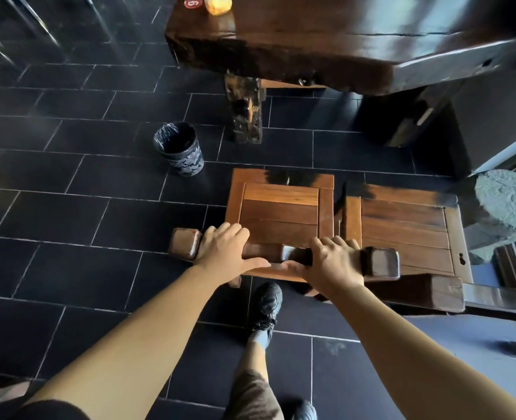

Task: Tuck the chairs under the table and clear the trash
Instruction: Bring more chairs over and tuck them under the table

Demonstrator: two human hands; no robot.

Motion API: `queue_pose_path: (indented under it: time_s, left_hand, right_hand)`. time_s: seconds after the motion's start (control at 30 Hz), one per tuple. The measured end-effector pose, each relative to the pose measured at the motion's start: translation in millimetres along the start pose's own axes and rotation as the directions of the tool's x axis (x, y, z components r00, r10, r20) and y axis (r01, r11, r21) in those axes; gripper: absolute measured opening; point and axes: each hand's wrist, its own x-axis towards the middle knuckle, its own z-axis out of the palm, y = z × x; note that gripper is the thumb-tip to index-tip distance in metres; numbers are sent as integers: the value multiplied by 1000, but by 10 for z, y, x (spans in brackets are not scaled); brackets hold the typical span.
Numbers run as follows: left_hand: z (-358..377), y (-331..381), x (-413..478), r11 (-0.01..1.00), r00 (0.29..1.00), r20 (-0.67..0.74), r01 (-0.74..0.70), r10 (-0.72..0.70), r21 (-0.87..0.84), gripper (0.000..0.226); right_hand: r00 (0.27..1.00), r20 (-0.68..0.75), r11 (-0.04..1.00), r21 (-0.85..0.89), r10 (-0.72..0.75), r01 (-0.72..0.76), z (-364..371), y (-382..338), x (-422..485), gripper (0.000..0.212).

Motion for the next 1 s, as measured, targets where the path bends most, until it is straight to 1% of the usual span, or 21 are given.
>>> queue_pose_path:
  time_s: [0.2,0.4,0.53,0.93,1.0]
  left_hand:
    - [50,-93,443,1000,999,-41,-9,9,6,81]
    - [48,-192,1003,1000,999,-37,-7,8,19,82]
    - [18,-307,1410,1000,1000,6,-9,9,24,86]
    - [-67,-530,2540,998,999,1,-35,35,45,86]
    - [-74,-560,2710,998,999,8,-36,36,46,85]
  right_hand:
    - [999,-36,999,24,-21,21,-62,138,455,98]
    - [997,-76,999,26,-23,25,-160,259,993,102]
    - [995,-96,999,30,-26,29,-202,332,1366,96]
    - [985,-165,999,6,-48,49,-359,626,2431,78]
    - [987,-155,999,-4,-42,42,-396,666,2596,78]
